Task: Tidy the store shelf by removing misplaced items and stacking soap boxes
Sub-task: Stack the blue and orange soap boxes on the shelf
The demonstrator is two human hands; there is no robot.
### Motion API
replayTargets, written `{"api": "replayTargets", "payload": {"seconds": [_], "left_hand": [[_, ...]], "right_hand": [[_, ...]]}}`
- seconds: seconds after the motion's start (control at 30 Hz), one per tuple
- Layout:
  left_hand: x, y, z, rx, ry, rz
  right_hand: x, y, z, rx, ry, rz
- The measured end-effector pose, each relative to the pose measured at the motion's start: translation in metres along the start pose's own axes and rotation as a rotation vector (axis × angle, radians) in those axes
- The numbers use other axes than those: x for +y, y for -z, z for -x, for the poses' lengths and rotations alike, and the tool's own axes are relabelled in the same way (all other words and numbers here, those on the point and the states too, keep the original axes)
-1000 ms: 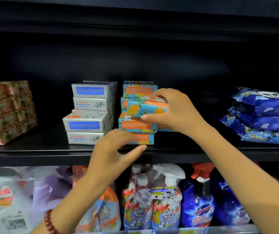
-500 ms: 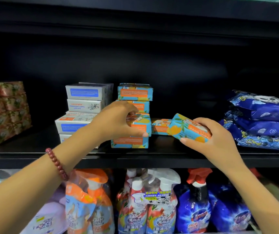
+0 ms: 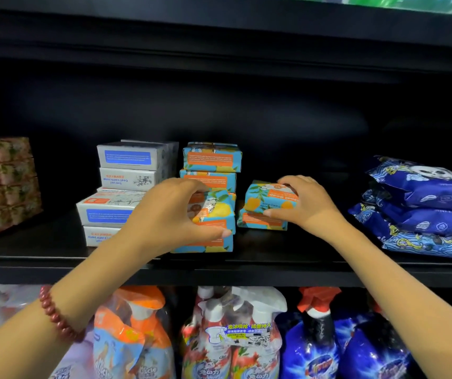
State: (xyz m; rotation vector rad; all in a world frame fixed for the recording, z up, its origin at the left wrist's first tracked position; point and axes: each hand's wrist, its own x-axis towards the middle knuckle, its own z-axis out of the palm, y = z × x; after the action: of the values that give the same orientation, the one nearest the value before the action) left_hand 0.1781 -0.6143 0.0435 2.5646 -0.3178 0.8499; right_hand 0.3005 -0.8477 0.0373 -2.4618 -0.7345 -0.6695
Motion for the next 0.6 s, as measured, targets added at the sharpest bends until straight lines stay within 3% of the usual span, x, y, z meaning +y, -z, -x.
{"api": "replayTargets", "payload": {"seconds": [0.17,0.47,0.53,0.6], "left_hand": [[-0.001,0.007,0.011,0.116,-0.042,-0.020],[0.008,0.004,0.009,0.128,-0.081,0.015],[0.015,0.002,0.006,0.115,-0.085,0.038],[0.024,-0.001,0.000,0.110,-0.102,0.036]], "right_hand": [[0.006,-0.010,-0.014,-0.086,0.032,-0.022],[0.001,-0.007,-0.019,-0.193,0.095,0.100],[0.002,-0.005,-0.012,-0.151,0.061,0.112],[0.003,0.001,0.006,0.015,0.053,0.037]]}}
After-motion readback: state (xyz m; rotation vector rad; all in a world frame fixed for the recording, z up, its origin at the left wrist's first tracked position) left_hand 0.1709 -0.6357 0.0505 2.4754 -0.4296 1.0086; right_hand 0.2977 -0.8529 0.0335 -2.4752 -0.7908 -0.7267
